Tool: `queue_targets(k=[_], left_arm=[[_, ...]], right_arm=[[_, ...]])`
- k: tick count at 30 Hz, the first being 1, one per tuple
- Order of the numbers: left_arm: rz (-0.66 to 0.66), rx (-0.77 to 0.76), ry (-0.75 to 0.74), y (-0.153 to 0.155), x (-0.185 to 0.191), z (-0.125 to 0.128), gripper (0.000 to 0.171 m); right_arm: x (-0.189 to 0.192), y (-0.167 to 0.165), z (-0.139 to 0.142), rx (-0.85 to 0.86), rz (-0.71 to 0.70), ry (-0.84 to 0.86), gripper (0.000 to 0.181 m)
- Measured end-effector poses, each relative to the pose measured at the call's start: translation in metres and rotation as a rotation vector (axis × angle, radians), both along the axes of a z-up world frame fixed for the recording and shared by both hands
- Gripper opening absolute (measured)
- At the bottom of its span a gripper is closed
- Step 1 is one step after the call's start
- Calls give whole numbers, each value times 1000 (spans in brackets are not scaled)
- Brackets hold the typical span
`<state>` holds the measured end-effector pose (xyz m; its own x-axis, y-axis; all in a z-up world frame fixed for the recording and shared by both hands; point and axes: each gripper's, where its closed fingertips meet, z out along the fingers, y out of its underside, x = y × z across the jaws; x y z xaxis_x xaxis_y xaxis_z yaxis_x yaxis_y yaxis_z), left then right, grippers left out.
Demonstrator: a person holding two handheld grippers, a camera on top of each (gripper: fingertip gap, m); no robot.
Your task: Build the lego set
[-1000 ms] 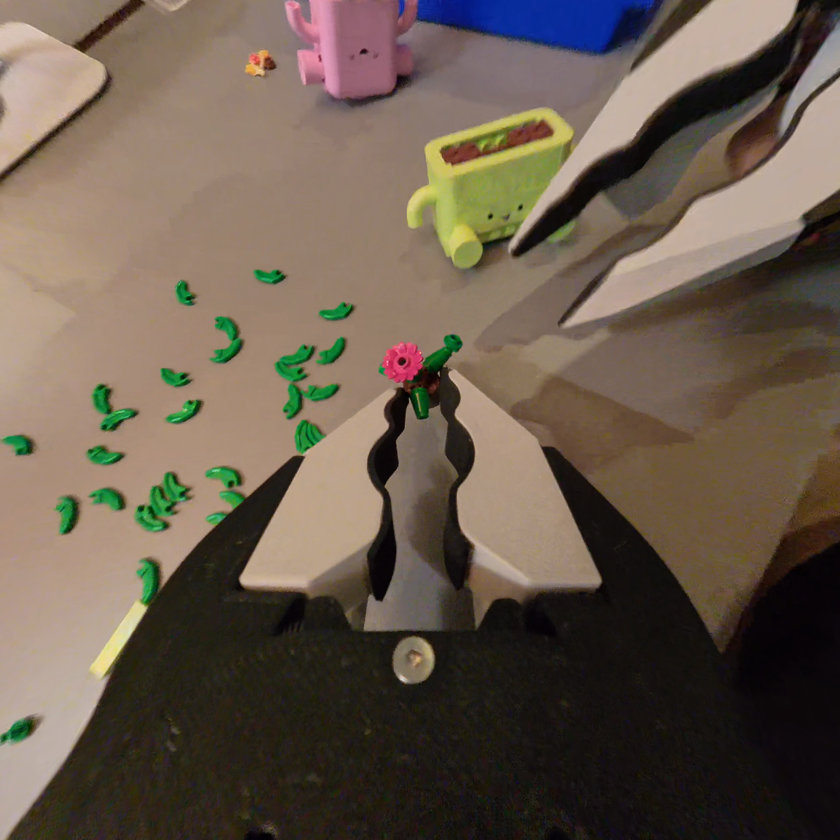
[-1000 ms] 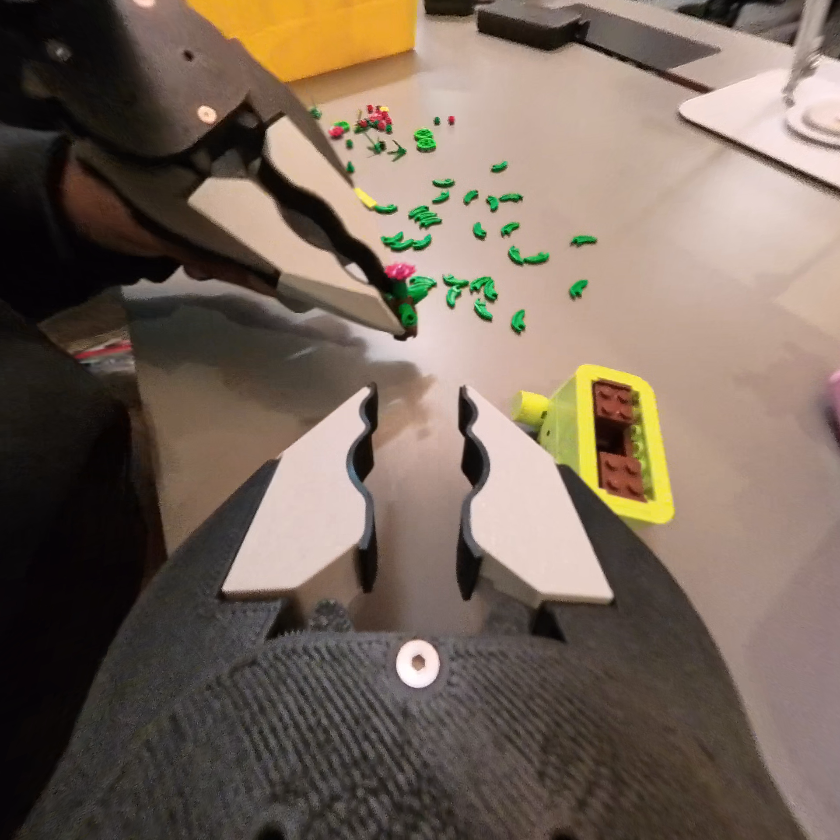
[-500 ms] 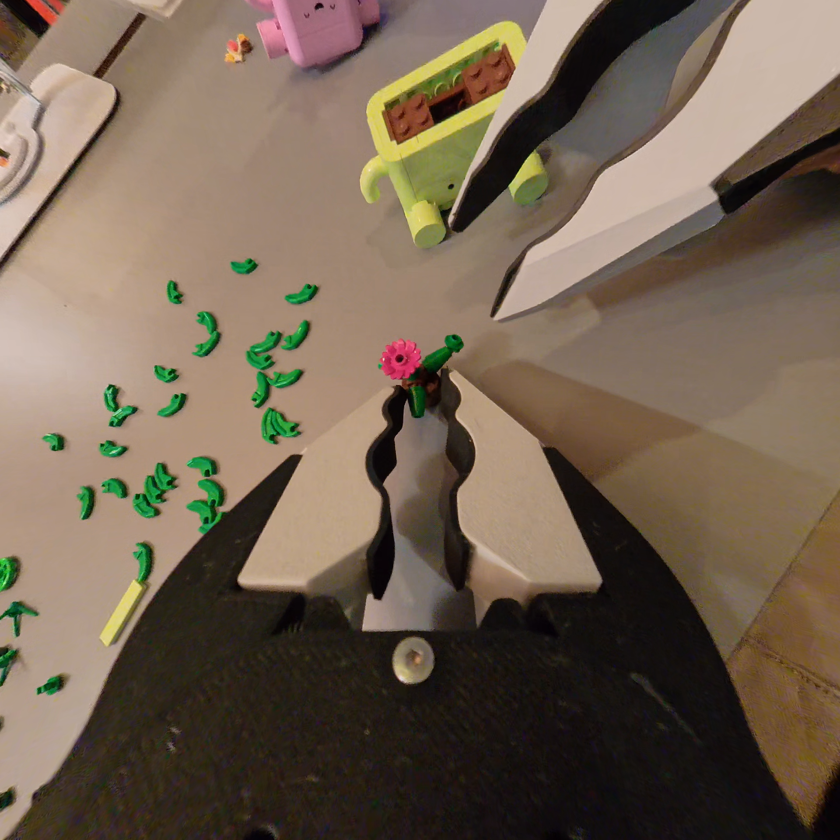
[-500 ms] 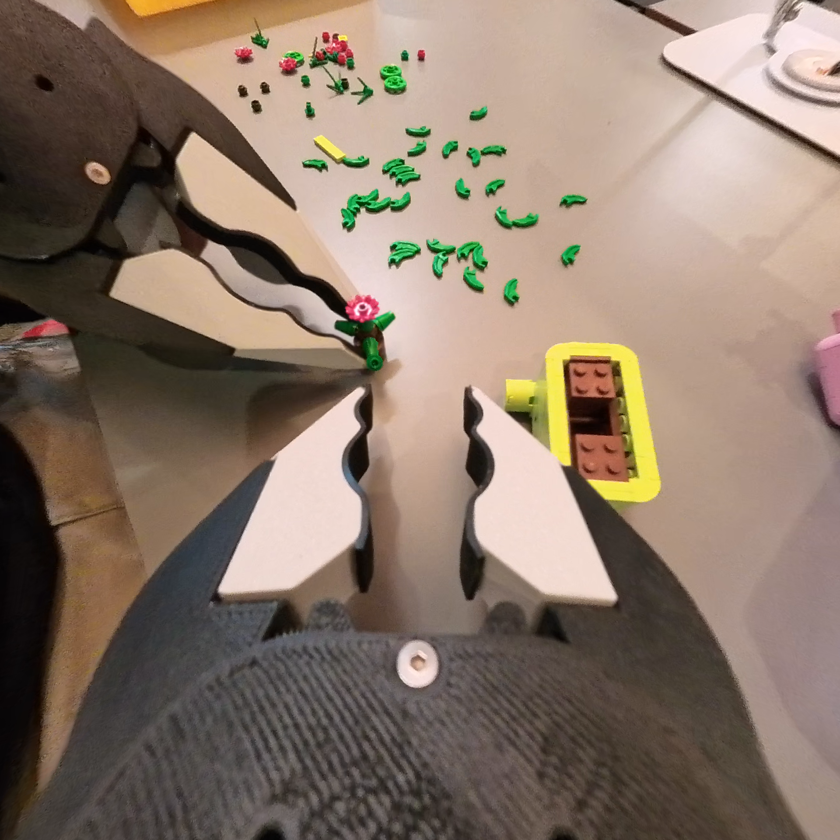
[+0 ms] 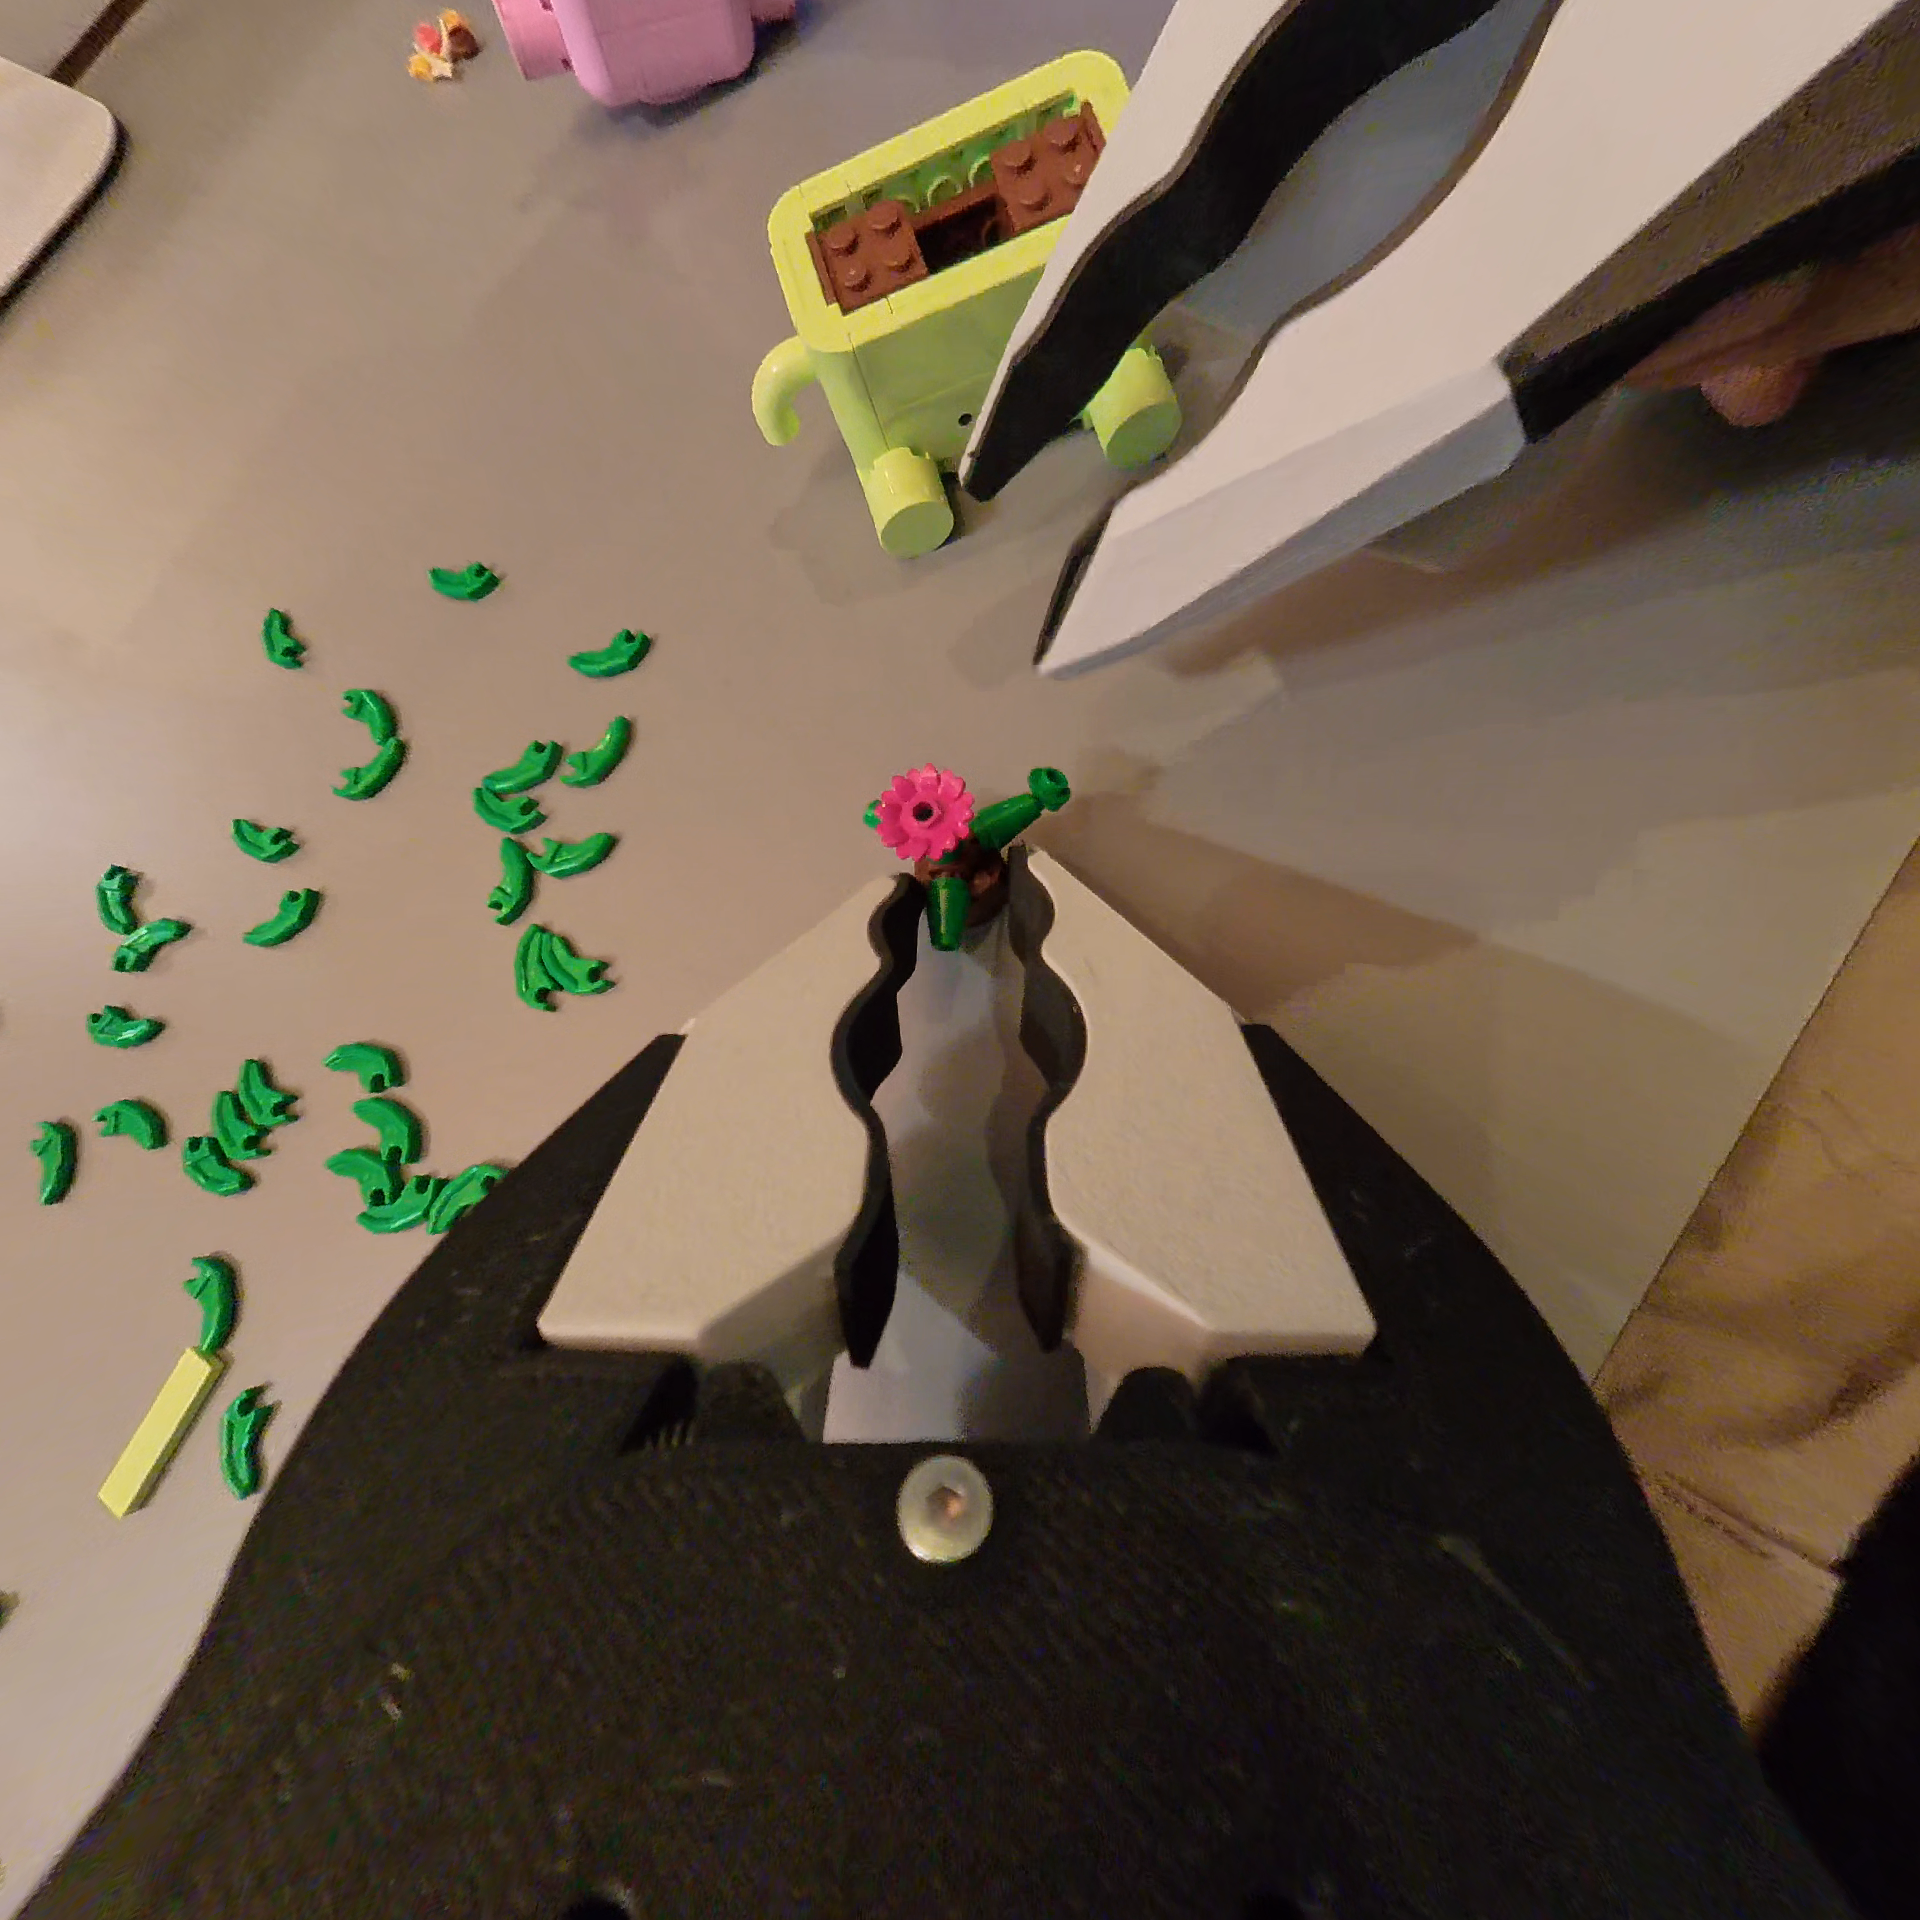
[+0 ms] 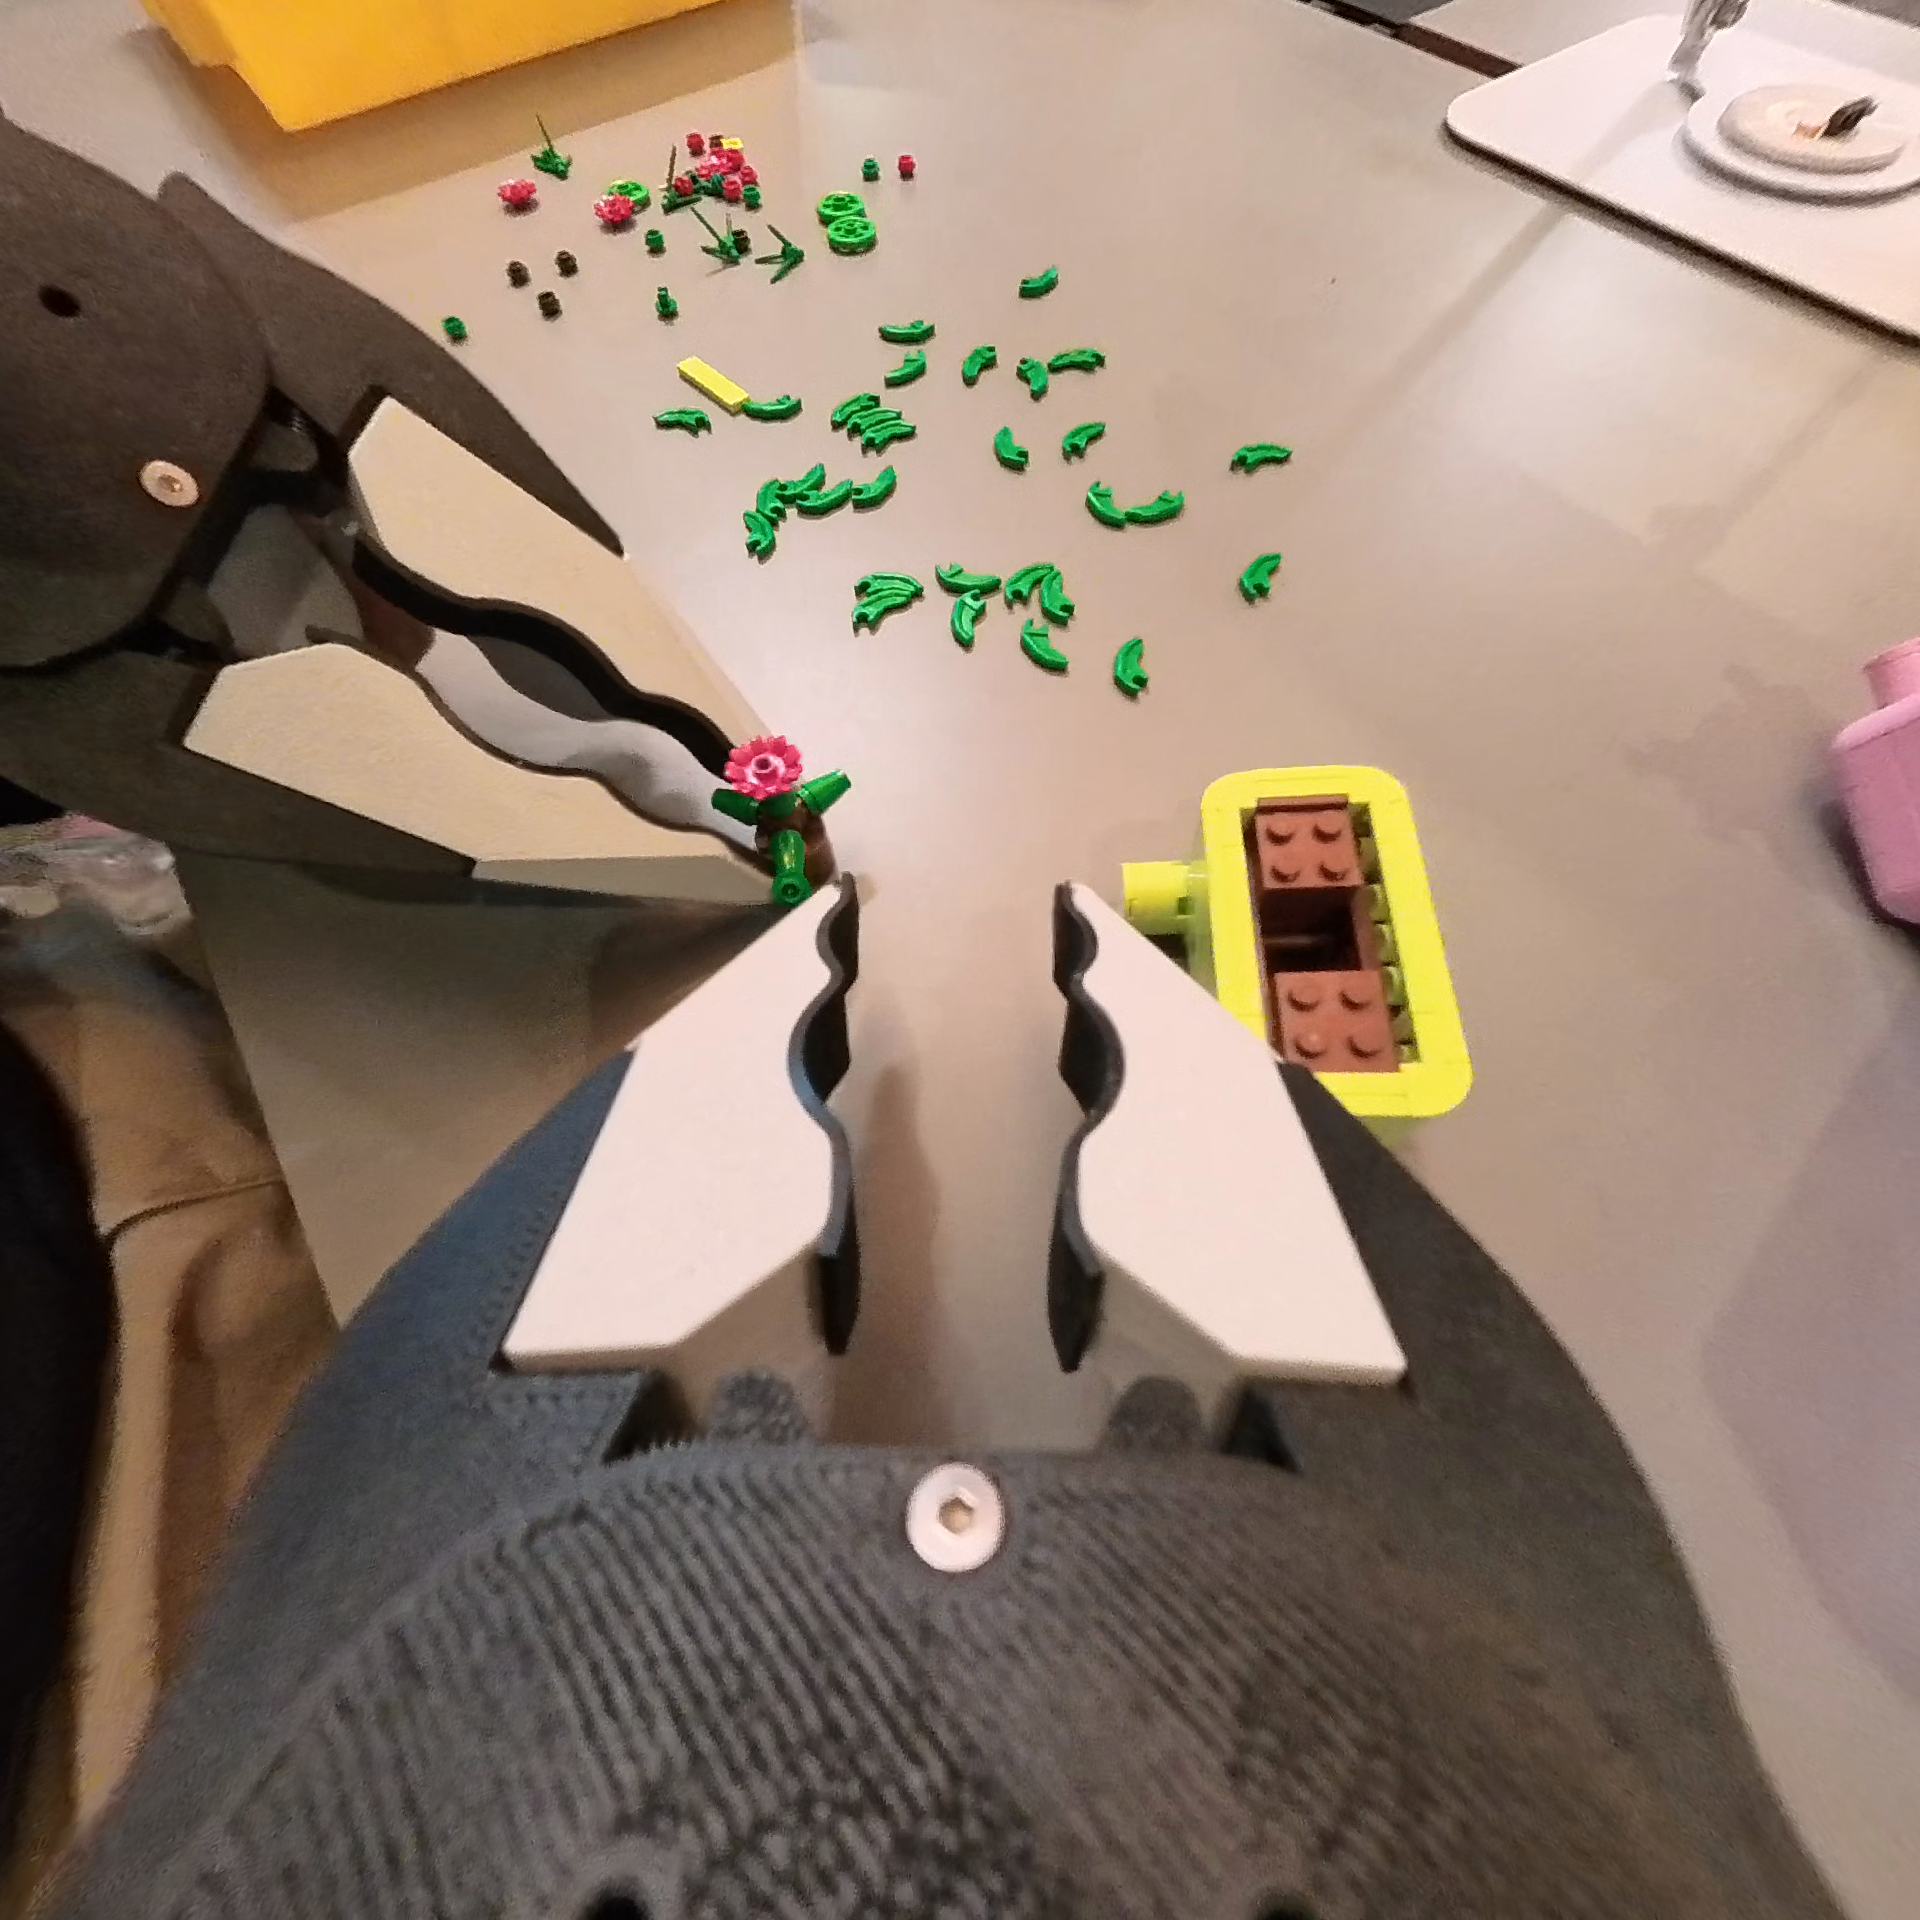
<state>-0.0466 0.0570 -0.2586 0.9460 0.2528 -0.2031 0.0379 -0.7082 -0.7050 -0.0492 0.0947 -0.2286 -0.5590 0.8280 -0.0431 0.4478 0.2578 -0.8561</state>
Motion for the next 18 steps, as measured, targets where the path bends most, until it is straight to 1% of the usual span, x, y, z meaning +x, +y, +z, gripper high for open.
queue_targets(k=[2,3,8,14,18], left_arm=[[-5,4,-11,0,1,0,17],[-8,8,-16,0,1,1,17],[-13,3,-66,-1,5,-2,18],[-16,28,-133,-3,11,-1,27],[-15,54,-193,-7,15,1,32]], right_arm=[[0,1,5,-43,-1,13,23],[-1,3,9,-61,-10,29,21],[0,7,18,-116,-18,58,23],[-2,2,25,-75,3,141,23],[1,-3,24,-78,45,131,30]])
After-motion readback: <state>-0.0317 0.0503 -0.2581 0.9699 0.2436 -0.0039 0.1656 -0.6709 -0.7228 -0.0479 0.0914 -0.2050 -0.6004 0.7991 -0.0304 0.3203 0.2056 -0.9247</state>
